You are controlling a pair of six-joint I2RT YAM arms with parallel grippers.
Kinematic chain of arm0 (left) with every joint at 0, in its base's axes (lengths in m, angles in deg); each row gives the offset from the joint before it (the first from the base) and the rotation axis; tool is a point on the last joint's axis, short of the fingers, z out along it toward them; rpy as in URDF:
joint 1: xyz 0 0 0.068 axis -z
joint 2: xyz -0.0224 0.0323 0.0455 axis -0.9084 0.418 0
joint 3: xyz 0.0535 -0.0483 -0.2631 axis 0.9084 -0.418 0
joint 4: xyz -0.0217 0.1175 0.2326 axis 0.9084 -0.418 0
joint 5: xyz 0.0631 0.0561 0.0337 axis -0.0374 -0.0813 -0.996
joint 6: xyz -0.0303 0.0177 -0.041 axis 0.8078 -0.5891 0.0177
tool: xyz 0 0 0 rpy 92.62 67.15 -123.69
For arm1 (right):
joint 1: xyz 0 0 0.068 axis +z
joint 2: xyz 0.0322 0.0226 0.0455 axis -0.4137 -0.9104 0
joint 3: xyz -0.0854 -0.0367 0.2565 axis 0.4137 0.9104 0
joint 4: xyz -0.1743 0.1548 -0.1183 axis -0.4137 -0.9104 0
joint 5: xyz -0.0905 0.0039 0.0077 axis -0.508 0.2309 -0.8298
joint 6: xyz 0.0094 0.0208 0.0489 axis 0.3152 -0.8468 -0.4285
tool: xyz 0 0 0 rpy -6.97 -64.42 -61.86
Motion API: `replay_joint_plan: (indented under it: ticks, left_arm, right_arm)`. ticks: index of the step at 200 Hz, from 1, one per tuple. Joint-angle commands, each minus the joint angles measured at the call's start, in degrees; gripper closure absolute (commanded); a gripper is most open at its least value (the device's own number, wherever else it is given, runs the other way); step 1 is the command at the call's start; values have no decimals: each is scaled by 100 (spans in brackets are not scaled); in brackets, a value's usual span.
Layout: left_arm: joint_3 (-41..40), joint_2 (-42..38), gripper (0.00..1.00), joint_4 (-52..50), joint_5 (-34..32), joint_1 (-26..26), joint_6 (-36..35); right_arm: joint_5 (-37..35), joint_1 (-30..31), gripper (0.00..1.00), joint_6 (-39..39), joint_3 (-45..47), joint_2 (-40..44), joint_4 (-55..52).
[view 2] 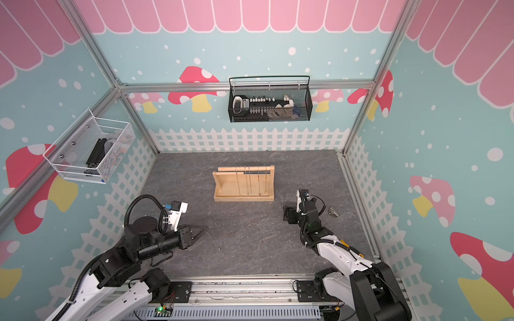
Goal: Take the necklace off the jewelry display stand
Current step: Place the necklace at the center of the board.
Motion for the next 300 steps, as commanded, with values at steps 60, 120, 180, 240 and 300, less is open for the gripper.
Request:
replay_joint_plan:
  ticks: [60,120,180,240,300]
  left_arm:
    - [-282,-535,100,-194,296,62,547]
    - [-271,-715,100,-295,568,70,663]
    - [-433,-829,100,-392,582,67,725]
    - [-645,-462,100,6,-131,70,714]
    - [-1014,444,100,1492,-714,71,711]
  right_arm:
    - [-78,32,12,-73,-152,-19,-6]
    - [-47,26,12,-83,-164,-37,11]
    - [-46,26,12,-101,-170,-107,23]
    - [-44,26,12,-108,-191,-132,11]
    - [4,26,12,-133,-190,-151,29]
